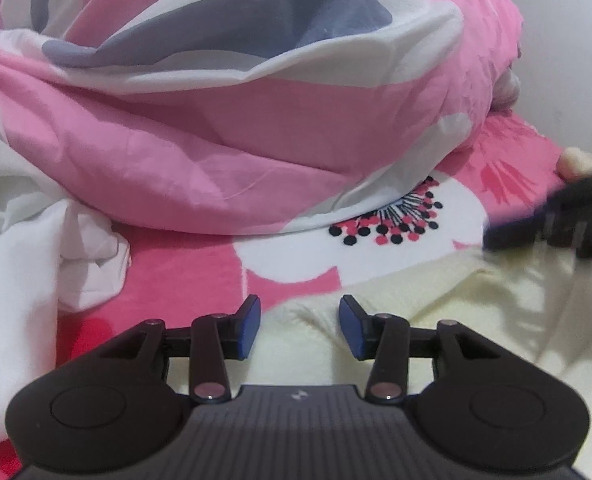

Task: Fold clothes

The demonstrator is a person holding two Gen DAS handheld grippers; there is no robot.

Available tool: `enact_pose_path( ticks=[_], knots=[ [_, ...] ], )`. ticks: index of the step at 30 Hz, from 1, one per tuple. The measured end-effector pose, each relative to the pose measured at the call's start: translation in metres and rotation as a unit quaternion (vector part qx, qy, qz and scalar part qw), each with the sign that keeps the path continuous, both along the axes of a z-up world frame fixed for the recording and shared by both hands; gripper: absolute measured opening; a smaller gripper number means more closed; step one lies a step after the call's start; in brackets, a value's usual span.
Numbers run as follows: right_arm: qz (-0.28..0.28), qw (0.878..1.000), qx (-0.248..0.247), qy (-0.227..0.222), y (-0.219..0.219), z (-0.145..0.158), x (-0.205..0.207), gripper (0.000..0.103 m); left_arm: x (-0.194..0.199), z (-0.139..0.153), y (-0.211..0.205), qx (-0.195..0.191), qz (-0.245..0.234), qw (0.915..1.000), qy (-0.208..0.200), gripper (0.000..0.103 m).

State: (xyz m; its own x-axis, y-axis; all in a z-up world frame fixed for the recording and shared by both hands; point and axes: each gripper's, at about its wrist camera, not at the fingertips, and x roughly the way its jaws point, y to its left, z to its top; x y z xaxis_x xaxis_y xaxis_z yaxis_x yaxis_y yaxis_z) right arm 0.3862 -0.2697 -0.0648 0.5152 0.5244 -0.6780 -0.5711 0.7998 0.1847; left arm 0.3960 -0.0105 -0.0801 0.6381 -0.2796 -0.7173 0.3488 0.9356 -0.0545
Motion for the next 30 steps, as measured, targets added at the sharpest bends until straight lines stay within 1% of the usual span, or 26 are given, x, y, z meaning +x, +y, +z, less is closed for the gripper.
enact_pose_path(
  ticks=[2,3,4,8,11,12,15,17,19,22,24,26,28,30],
  knots=[
    [0.017,0.999,-0.047,0.002,0.003,-0.024,-0.009,0.010,0.001,-0.002,0.000,0.005,0.002,1.0000,-0.002,0.055],
    [0.020,0.999,-0.047,-0.004,0.001,-0.024,-0.012,0.010,0.002,-0.003,0.000,0.005,0.004,1.0000,-0.001,0.055],
    [0.022,0.999,-0.044,-0.011,-0.001,-0.023,-0.014,0.010,0.002,-0.003,0.001,0.003,0.005,1.0000,0.000,0.055],
    [0.032,0.996,-0.077,-0.036,0.002,-0.008,-0.019,0.008,0.003,-0.003,0.003,0.001,0.005,1.0000,0.000,0.056],
    [0.024,0.997,-0.049,-0.058,0.000,0.011,-0.020,0.008,0.002,-0.004,0.003,0.004,0.004,1.0000,-0.003,0.056],
    [0.031,0.996,-0.050,-0.065,0.002,0.012,-0.021,0.008,0.002,-0.004,0.003,0.004,0.004,1.0000,-0.003,0.057],
    [0.073,0.988,-0.127,-0.044,0.015,-0.018,-0.024,0.007,0.003,-0.005,0.005,0.000,0.004,1.0000,-0.002,0.058],
    [0.089,0.983,-0.142,-0.079,0.014,-0.029,-0.036,0.008,0.003,-0.005,0.005,-0.002,0.005,1.0000,-0.001,0.058],
    [0.081,0.985,-0.137,-0.068,0.014,-0.015,-0.033,0.008,0.004,-0.005,0.005,-0.002,0.005,1.0000,0.000,0.058],
    [0.074,0.987,-0.109,-0.098,0.017,0.012,-0.029,0.008,0.003,-0.005,0.004,0.000,0.004,1.0000,-0.002,0.059],
    [0.076,0.987,-0.086,-0.112,0.023,0.023,-0.024,0.008,0.003,-0.005,0.004,0.001,0.006,1.0000,-0.003,0.061],
    [0.092,0.987,-0.079,-0.109,0.032,0.015,-0.017,0.008,0.004,-0.006,0.005,-0.001,0.008,1.0000,-0.003,0.063],
    [0.118,0.984,-0.105,-0.078,0.040,-0.017,-0.009,0.008,0.005,-0.007,0.006,-0.005,0.008,1.0000,0.001,0.064],
    [0.108,0.989,-0.080,-0.065,0.031,-0.034,-0.006,0.008,0.006,-0.007,0.007,-0.006,0.008,0.9999,0.004,0.065]
  ],
)
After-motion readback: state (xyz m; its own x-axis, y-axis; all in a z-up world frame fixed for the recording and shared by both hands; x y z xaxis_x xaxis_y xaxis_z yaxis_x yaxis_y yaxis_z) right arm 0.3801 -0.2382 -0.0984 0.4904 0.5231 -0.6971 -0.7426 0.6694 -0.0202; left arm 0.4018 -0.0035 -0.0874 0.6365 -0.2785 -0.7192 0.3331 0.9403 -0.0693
